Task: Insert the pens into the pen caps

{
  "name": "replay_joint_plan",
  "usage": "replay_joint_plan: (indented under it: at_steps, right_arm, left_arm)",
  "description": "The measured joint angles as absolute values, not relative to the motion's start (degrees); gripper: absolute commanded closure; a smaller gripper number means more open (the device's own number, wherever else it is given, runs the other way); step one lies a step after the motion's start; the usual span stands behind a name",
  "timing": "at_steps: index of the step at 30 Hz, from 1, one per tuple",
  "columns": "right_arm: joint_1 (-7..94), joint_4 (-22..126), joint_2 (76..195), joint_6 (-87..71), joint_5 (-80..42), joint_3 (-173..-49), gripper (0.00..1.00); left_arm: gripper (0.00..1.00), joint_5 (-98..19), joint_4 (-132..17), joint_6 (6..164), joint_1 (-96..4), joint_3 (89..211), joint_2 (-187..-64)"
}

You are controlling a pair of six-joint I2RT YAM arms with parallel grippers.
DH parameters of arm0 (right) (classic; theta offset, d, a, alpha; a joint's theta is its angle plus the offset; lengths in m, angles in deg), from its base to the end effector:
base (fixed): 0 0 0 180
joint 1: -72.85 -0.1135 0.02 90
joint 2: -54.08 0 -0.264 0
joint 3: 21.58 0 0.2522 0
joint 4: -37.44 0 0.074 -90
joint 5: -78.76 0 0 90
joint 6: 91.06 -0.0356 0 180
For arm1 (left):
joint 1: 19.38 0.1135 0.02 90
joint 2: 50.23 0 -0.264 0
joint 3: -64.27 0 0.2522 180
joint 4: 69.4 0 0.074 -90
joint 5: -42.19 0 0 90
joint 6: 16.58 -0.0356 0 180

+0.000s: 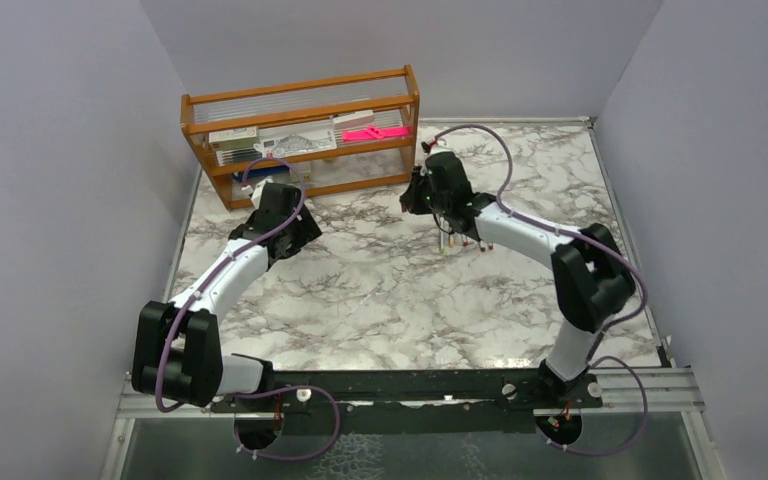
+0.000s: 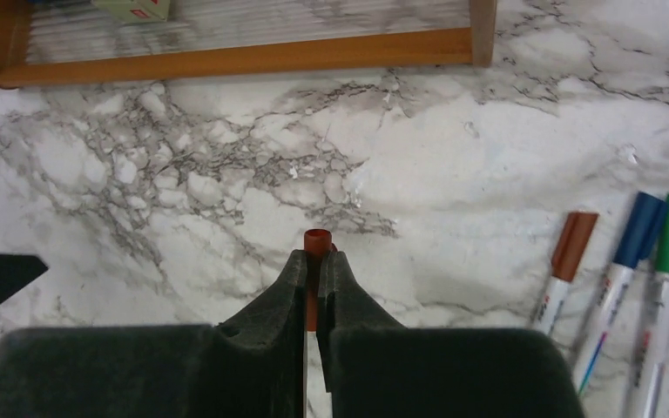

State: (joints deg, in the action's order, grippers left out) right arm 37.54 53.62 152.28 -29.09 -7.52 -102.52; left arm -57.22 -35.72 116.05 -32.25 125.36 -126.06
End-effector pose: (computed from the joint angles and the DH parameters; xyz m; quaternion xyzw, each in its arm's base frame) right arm 0.3195 0.2235 0.2396 -0.0405 0.8794 0.2243 0.4180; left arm 0.2662 -0.0548 0.2237 -0.2674 0.8930 -0.0968 0.3488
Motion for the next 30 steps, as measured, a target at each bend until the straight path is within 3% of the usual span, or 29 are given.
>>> replay_joint_plan:
  at_steps: [9, 21, 26, 30]
  right_arm:
    - [37.5, 47.1, 173.2, -24.7, -8.0, -115.9, 0.99]
    - [37.5, 26.9, 186.5, -17.0, -2.8, -124.6, 0.98]
    - [37.5, 19.2, 187.8, -15.1, -0.2, -124.4, 0.57]
    - [37.5, 13.6, 190.1, -13.5, 1.5, -124.7, 0.49]
  left_arm:
    - [0.26, -56.1, -35.9, 116.0, -32.2, 125.3, -125.6]
    - [0.26, -55.5, -35.9, 115.9, -32.2, 124.8, -125.5]
    - [0.26, -55.4, -35.9, 115.9, -32.3, 124.6, -125.5]
    - [0.26, -55.2, -35.9, 115.9, -32.3, 124.6, -125.5]
